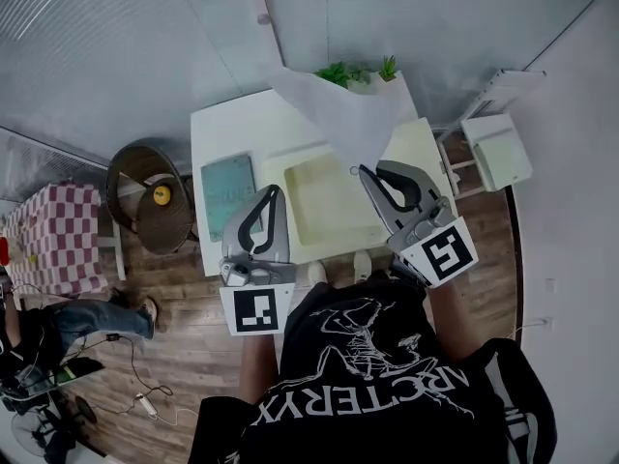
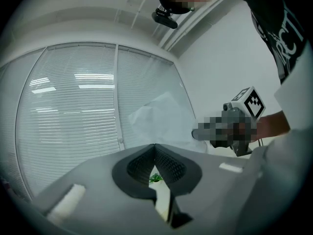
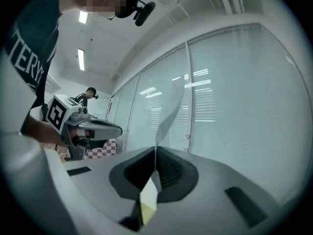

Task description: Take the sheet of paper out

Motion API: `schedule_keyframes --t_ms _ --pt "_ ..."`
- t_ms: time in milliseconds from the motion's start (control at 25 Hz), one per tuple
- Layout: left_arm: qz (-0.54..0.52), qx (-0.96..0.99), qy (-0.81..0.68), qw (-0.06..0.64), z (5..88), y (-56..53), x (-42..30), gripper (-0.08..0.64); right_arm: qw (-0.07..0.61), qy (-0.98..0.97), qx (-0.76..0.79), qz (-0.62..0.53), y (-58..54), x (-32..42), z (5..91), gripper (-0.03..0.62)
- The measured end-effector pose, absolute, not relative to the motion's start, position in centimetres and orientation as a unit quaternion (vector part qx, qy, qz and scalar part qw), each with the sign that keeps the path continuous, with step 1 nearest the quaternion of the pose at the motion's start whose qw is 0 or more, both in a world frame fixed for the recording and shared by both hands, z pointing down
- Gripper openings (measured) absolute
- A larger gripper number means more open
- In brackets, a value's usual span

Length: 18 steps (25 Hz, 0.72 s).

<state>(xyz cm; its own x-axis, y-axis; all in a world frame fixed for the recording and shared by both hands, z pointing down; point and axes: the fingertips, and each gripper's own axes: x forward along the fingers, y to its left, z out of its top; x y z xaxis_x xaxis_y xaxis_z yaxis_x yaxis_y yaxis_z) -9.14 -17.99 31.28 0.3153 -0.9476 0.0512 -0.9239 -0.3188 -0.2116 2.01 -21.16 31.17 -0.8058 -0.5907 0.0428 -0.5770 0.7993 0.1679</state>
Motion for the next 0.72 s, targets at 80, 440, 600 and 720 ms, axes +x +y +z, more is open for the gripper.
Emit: schedule_keyframes --t_ms 80,440,600,720 --pt "-0.082 -0.808 0.579 0.071 31.2 -17.9 -8.9 0.011 0.042 -0.943 0.316 -0.093 -20.9 2.2 30.4 0.014" --pt "-0.079 -0.805 0.584 0.070 31.1 -18.4 -8.6 0.011 0.027 -0.940 0.324 -0.103 -20.9 2.9 29.1 0.014" --pt "-0.079 -0.804 0.585 0.072 31.1 -18.2 -8.5 0.011 0.028 -0.941 0.319 -0.109 -20.6 2.8 28.9 0.014" --pt "-0.082 -0.804 0.585 0.071 31.1 -18.0 -8.4 0.011 0.031 -0.940 0.319 -0.114 -20.4 2.9 28.8 0.014"
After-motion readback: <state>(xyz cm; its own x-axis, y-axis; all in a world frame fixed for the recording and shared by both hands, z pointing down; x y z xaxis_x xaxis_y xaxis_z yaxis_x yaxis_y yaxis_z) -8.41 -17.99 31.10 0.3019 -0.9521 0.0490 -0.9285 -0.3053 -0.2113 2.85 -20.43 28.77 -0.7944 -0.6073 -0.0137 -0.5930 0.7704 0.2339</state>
